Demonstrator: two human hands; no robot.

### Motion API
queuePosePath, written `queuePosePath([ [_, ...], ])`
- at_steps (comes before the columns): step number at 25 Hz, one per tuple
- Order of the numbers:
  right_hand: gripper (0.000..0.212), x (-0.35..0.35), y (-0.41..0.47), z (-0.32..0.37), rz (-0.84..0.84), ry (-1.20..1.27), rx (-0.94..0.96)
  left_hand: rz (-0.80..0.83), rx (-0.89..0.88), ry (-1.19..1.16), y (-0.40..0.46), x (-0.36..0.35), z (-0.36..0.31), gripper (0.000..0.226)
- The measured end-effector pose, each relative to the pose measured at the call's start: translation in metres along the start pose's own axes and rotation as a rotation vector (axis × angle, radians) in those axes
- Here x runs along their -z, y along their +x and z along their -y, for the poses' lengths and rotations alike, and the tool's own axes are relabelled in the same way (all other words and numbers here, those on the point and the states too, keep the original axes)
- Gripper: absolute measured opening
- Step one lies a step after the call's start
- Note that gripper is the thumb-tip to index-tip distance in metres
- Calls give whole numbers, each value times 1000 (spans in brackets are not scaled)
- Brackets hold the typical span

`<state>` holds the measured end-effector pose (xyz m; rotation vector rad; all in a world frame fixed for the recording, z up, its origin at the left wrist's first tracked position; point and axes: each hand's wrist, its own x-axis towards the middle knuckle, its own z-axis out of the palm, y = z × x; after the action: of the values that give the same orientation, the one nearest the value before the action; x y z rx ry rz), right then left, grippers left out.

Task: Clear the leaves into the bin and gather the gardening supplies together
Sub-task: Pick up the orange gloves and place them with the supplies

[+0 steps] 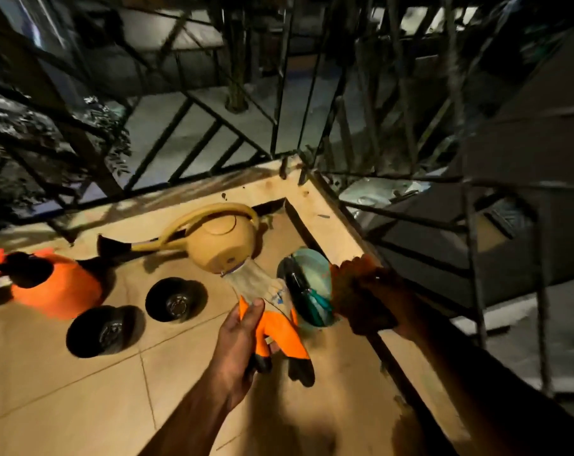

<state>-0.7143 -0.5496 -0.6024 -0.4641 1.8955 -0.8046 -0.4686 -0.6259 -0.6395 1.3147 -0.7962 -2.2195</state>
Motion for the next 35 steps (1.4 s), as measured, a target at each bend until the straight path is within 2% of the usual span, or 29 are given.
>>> queuePosePath([
  [2,24,1,42,-31,89,143,28,23,-44,38,47,17,33,27],
  [4,11,-14,91,-46,-86,77,53,54,-98,44,94,30,63,25],
  [7,37,-36,153,-61,-186,18,83,101,-116,20,147,45,93,30],
  [8,38,-40,167,-62,-209,-2,66,113,-114,1,160,48,98,32],
  [11,21,-54,207,-71,-200,36,104,147,-117,-49,191,53,107,34],
  [12,20,-67,204,-70,-150,-21,125,163,-128,-54,199,55,108,34],
  [13,28,-81,207,-75,-155,-200,131,180,-139,-63,204,56,108,33],
  [14,50,-92,208,-79,-138,-365,154,194,-140,-74,207,57,110,33],
  [15,106,-89,207,-88,-155,-454,70,204,-133,-83,207,56,112,32],
  [16,114,-87,209,-100,-174,-506,1,209,-125,-87,208,56,112,31],
  [17,43,-83,221,-115,-256,-506,71,212,-118,-88,207,55,112,32],
  [18,38,-73,222,-124,-420,-577,81,222,-114,-87,207,52,111,31],
  [19,36,-62,234,-137,-453,-586,59,231,-111,-89,207,49,109,31],
  [21,30,-65,234,-145,-485,-433,140,232,-79,-117,213,39,107,27],
  [22,22,-70,232,-145,-479,-270,165,227,-51,-125,217,33,107,25],
  [23,18,-76,231,-146,-381,-27,182,228,-13,-127,219,28,107,24],
  [24,28,-82,223,-144,-183,195,136,240,32,-124,222,22,107,24],
  [26,51,-87,210,-147,148,381,26,275,124,-117,224,7,109,26],
  [28,65,-77,204,-153,332,433,-10,303,126,-61,224,-7,110,30],
  [29,67,-69,204,-154,358,435,-2,298,87,-1,226,-13,111,32],
  [31,66,-51,204,-151,268,365,-12,231,9,151,231,-20,110,35],
  [33,66,-34,209,-147,48,235,2,123,-1,297,237,-23,108,38],
  [35,68,-22,211,-138,-70,105,16,89,9,370,240,-22,105,39],
])
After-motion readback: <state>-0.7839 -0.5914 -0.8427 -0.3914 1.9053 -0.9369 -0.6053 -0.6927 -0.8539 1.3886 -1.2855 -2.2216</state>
